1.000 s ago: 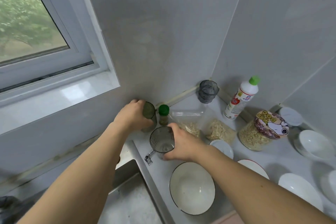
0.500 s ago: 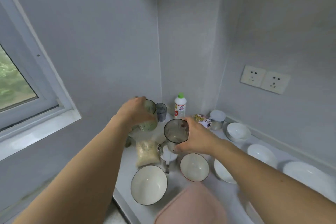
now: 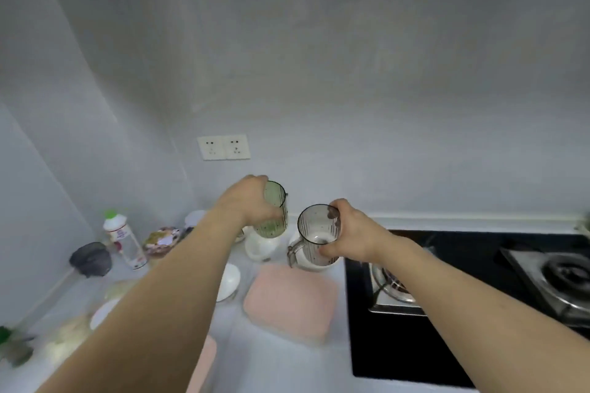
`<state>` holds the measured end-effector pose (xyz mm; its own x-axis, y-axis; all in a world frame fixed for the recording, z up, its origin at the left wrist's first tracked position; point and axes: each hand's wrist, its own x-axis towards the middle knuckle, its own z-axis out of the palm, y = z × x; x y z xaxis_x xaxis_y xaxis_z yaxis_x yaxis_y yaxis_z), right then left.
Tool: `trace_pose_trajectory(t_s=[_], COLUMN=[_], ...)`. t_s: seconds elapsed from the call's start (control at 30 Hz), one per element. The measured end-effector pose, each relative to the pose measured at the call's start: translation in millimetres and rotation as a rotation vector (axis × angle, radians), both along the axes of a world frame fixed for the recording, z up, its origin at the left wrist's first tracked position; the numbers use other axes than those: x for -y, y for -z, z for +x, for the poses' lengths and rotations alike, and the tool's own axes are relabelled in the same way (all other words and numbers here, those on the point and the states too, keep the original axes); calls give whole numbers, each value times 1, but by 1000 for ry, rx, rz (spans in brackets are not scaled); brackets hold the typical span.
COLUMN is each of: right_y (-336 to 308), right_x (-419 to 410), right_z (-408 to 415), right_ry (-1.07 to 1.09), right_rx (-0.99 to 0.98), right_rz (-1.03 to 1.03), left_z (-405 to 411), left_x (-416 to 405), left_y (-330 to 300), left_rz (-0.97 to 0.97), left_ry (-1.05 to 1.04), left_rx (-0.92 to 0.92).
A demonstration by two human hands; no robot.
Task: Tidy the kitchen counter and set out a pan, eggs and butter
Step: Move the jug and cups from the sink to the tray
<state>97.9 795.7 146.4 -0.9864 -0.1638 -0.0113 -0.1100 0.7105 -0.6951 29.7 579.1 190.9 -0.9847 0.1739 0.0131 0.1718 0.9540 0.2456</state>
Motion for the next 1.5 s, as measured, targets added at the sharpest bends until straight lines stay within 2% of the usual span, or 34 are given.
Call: trace_pose_trajectory(t_s=[0.33, 0.57, 0.7, 0.97, 1.5], right_y=[3, 1, 8, 25, 27], right_x=[-257, -361, -402, -488, -664], right_z=[171, 250, 273, 277, 209], right_ry=[456, 699, 805, 907, 933], right_rx=[31, 18, 27, 59, 67], right_rz=[-15, -8, -25, 13, -41], left_z=[75, 129, 145, 142, 67], left_x=[-298, -451, -511, -619, -793], left_y=[11, 0, -1, 12, 17], left_rz=[-101, -130, -138, -105, -38], left_ry=[493, 755, 847, 948, 903], left_rx=[-45, -89, -100, -78, 21])
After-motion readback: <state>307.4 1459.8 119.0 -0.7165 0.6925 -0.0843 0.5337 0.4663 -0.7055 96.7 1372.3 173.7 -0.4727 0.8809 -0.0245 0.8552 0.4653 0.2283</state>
